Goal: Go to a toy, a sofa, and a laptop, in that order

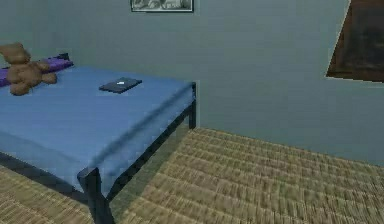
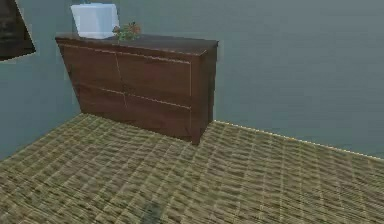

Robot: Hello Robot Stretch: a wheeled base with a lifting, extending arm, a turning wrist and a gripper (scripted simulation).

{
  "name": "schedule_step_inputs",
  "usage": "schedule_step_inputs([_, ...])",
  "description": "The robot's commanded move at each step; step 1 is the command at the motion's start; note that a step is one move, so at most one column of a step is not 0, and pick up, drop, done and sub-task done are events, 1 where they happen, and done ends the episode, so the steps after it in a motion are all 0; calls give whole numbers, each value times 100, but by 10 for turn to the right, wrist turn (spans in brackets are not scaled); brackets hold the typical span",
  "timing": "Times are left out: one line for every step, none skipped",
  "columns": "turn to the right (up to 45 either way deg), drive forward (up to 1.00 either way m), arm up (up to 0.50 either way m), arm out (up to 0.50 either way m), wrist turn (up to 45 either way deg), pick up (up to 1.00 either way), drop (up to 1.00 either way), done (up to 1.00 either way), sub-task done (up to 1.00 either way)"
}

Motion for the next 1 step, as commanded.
schedule_step_inputs([0, 95, 0, 0, 0, 0, 0, 0, 0])
